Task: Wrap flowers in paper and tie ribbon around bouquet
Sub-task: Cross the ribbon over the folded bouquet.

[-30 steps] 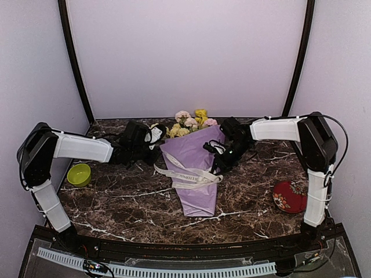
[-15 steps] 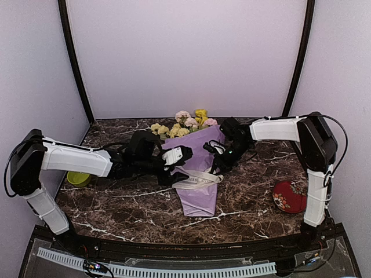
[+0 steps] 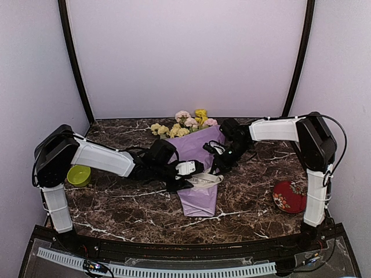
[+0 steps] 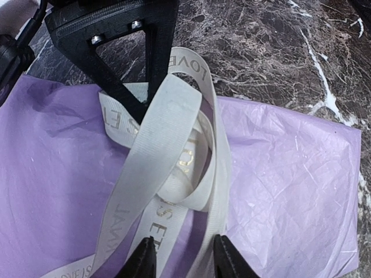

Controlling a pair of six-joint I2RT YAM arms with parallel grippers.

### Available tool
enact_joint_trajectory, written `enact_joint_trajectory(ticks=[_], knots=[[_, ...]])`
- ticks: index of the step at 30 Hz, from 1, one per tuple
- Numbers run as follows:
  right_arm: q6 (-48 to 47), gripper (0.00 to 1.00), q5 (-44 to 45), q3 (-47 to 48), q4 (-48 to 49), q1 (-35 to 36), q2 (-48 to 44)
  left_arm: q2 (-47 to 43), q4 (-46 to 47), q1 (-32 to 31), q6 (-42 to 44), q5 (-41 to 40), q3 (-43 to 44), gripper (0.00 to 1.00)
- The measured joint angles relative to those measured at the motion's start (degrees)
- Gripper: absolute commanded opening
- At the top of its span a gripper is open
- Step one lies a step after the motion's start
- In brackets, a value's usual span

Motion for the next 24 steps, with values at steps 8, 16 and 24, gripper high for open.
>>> enact_joint_trajectory(ticks=[8, 16, 24], knots=[[0.15, 0.0, 0.0, 0.0, 0.11, 0.0, 0.0, 0.0, -2.6, 0.0, -0.07, 3.15, 1.01, 0.21], [0.33, 0.0, 0.0, 0.0, 0.22, 0.0, 0.0, 0.0, -4.81, -0.13, 1.07, 3.87, 1.01, 0.19], [0.55, 0.02, -0.15, 0.0, 0.52, 0.0, 0.04, 0.0, -4.68, -0.13, 1.18, 1.75, 1.01, 0.0]])
